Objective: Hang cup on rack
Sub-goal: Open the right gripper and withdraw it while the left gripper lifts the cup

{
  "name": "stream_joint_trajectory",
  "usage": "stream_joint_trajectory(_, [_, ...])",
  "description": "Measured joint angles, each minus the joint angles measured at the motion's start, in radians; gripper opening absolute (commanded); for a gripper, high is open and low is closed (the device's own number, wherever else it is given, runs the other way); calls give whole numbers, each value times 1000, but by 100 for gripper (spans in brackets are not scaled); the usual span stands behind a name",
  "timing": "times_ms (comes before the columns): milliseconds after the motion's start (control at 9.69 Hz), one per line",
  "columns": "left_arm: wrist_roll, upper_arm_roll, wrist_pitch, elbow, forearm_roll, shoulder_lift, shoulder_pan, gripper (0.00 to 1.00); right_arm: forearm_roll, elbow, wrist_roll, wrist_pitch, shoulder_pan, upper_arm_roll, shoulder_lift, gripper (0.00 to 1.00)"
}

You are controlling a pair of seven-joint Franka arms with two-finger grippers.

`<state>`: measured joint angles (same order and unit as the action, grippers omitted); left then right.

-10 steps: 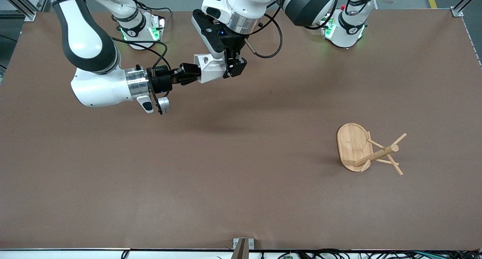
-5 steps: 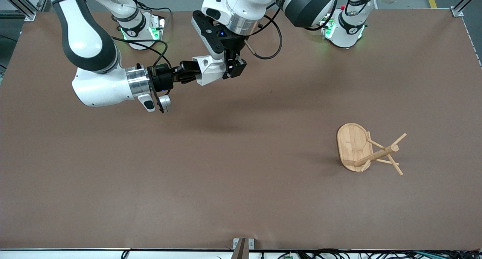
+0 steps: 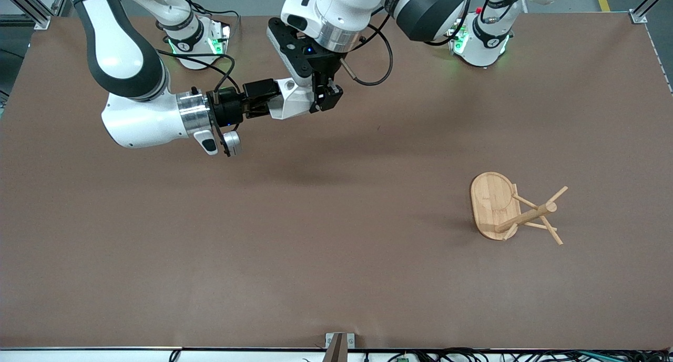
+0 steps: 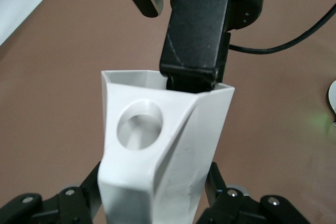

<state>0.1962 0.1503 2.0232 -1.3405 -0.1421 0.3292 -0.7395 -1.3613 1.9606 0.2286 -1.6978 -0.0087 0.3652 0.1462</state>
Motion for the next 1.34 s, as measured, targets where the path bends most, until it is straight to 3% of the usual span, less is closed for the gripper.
stream_joint_trajectory(310, [0, -2, 0, -1, 0, 2, 3, 0, 24, -5, 1, 3, -14, -4, -3, 100])
stream_joint_trajectory(516, [0, -5, 0, -2, 1, 4, 6, 0, 97, -30, 1, 36, -45, -26, -11, 100])
stream_joint_trajectory(723, [0, -8, 0, -3, 1, 5, 7, 0, 156, -63, 1, 112, -59, -110, -15, 100])
stream_joint_trajectory(929, [0, -13, -8, -3, 2, 6, 10, 0, 257, -97, -10, 177, -64, -235, -16, 100])
stream_joint_trajectory(1135, [-20, -25, -90, -1, 2, 3, 38, 0, 486, -163, -116, 192, -72, -325, -16, 100])
stream_joint_trajectory(1342, [-99, -31, -194, 3, 4, -16, 115, 0, 830, -254, -233, 160, -71, -332, -22, 100])
